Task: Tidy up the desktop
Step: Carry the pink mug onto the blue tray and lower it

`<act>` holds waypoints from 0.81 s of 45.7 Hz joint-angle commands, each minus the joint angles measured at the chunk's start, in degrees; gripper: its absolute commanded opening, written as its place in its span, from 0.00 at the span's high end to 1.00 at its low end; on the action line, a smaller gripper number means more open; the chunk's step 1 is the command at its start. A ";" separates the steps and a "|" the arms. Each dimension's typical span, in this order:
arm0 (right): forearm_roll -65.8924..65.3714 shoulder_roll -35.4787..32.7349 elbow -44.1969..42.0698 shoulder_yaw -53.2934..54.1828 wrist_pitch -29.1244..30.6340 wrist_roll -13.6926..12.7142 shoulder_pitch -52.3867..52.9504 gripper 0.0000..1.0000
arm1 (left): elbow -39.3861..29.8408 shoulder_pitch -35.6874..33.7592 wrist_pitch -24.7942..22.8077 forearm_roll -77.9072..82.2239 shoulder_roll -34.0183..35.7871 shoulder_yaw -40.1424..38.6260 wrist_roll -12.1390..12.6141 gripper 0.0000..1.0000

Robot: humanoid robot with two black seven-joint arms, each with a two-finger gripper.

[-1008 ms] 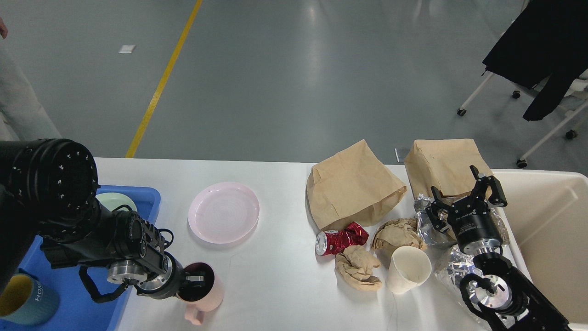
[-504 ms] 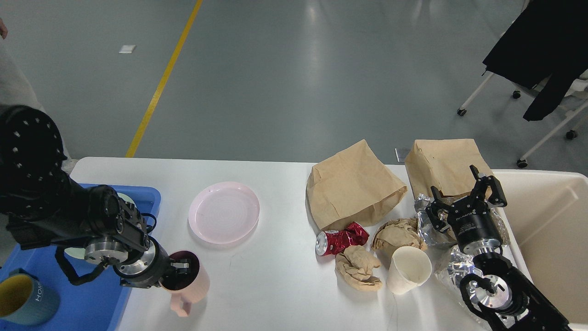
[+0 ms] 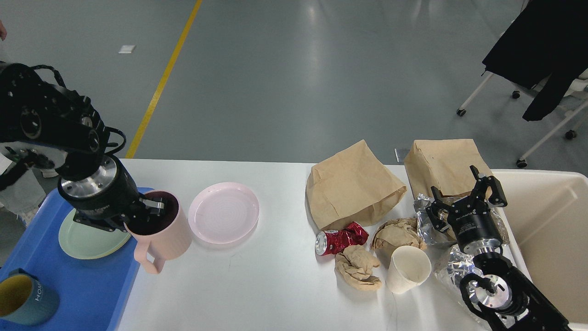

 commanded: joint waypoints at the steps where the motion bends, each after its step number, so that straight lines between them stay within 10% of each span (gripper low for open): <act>1: 0.00 0.00 0.02 0.00 -0.07 0.00 0.00 0.00 | -0.25 -2.41 -1.58 0.04 0.53 0.13 -0.02 1.00; 13: 0.00 0.00 0.02 0.00 0.02 0.00 0.00 0.00 | 1.06 2.24 1.05 9.69 9.57 1.27 -0.90 1.00; 37: 0.00 0.00 0.02 0.00 0.02 -0.09 0.00 0.00 | 23.29 40.90 6.86 39.14 42.10 -18.14 -1.42 1.00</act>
